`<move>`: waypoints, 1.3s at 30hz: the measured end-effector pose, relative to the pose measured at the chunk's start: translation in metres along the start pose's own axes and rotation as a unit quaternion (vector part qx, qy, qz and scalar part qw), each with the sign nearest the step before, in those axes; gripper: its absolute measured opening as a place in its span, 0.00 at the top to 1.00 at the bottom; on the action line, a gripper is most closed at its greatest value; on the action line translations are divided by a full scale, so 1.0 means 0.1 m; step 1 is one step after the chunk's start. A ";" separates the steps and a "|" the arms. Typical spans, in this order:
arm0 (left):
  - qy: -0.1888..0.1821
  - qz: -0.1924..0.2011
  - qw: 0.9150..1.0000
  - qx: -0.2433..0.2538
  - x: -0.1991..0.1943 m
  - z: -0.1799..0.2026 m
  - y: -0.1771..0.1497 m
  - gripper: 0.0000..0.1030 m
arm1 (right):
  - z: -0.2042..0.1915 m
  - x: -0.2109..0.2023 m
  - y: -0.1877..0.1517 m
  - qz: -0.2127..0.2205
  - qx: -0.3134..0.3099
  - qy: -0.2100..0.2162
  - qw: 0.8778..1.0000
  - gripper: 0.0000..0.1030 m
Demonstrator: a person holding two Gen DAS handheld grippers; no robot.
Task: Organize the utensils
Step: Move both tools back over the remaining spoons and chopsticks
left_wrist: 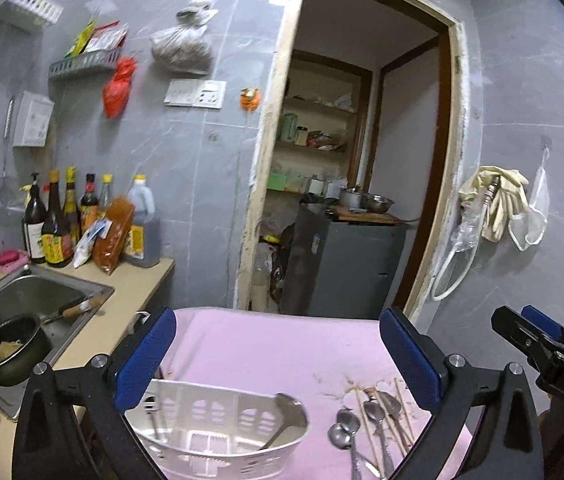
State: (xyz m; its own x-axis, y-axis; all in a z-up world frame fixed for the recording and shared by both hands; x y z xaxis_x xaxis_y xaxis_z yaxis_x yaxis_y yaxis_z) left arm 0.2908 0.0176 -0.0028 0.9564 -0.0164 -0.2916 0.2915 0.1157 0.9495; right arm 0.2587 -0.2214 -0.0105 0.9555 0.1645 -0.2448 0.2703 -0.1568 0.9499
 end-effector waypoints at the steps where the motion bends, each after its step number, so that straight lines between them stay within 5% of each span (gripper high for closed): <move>1: -0.002 0.001 1.000 0.002 0.00 0.05 -0.01 0.00 | 0.04 -0.02 0.00 0.000 0.000 -0.003 1.000 0.02; 18: -0.001 -0.014 1.000 0.028 0.39 0.93 -0.46 0.00 | 1.01 0.29 -0.41 -0.049 0.006 -0.031 0.998 0.02; 30: 0.004 -0.124 0.992 0.039 0.99 1.18 -1.04 0.01 | 1.50 0.99 -1.05 -0.151 0.048 0.015 0.987 0.03; 35: 0.038 -0.125 0.986 0.101 1.07 1.29 -1.17 0.01 | 1.58 1.31 -1.33 -0.203 0.071 0.025 0.976 0.33; 39: 0.033 -0.125 0.984 0.122 1.09 1.38 -1.19 0.02 | 1.58 1.47 -1.48 -0.214 0.081 0.036 0.973 0.34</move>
State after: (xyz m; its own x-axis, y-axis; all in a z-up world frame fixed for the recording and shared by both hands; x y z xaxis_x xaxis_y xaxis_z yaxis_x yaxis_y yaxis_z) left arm 0.3626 -0.1351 -0.1314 0.8539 0.0505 -0.5181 0.5200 -0.1253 0.8449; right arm 0.3779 -0.3283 -0.2175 0.7416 0.3151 -0.5922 0.6629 -0.2087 0.7190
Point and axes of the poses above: each gripper's, at about its wrist camera, not at the fingertips, and x roughly the way its jaws point, z to its right, y to its top, the point moved 5 cm from there along x, roughly the way its jaws point, and after that the axes turned 8 degrees about y, right-handed, at the moved point
